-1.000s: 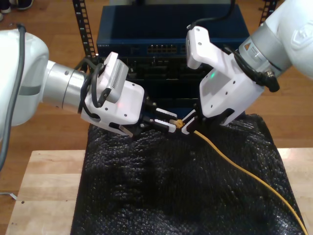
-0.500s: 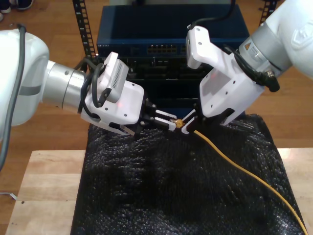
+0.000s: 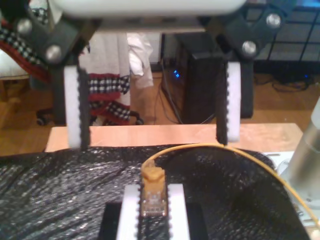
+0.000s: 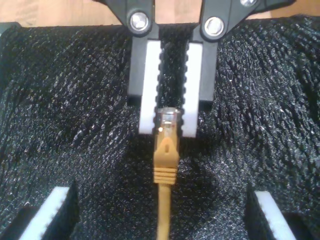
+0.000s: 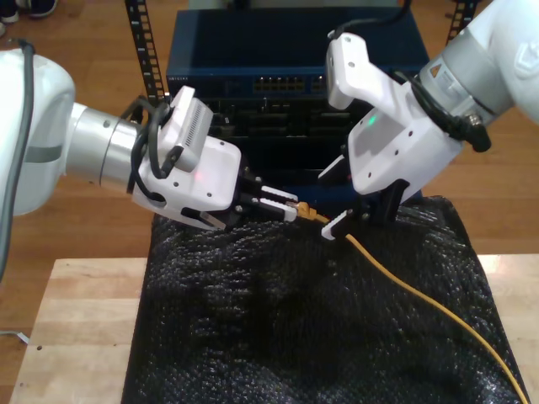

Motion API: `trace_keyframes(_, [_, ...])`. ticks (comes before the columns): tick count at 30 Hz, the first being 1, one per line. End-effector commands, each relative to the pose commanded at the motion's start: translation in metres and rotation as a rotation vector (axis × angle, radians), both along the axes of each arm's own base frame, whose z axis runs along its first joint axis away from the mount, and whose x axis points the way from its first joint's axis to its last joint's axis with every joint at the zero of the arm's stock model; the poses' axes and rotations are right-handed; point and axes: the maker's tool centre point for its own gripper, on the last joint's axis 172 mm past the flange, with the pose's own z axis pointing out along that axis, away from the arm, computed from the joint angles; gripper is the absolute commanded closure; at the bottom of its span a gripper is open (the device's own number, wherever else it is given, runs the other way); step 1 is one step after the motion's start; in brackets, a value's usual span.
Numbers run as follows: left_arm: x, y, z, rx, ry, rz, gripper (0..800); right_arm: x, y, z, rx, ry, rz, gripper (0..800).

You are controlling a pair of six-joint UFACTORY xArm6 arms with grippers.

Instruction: Grab the cable and plug it in

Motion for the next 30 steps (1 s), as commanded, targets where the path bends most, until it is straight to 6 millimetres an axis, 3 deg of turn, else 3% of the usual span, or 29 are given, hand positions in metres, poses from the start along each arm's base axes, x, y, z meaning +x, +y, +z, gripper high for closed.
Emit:
trace_keyframes(11, [0.006, 0.014, 0.005, -0.071, 0.145, 0.041, 799, 0.005, 0.001, 0.019, 0.003, -0.045, 0.011, 2])
trace_keyframes(19, [0.013, 0.028, 0.002, -0.069, 0.234, 0.091, 799, -0.008, -0.001, 0.056, 0.027, -0.134, 0.01, 2])
trace_keyframes(30, [0.001, 0.041, 0.006, -0.127, 0.348, 0.058, 799, -0.005, -0.002, 0.068, 0.034, -0.164, 0.006, 6])
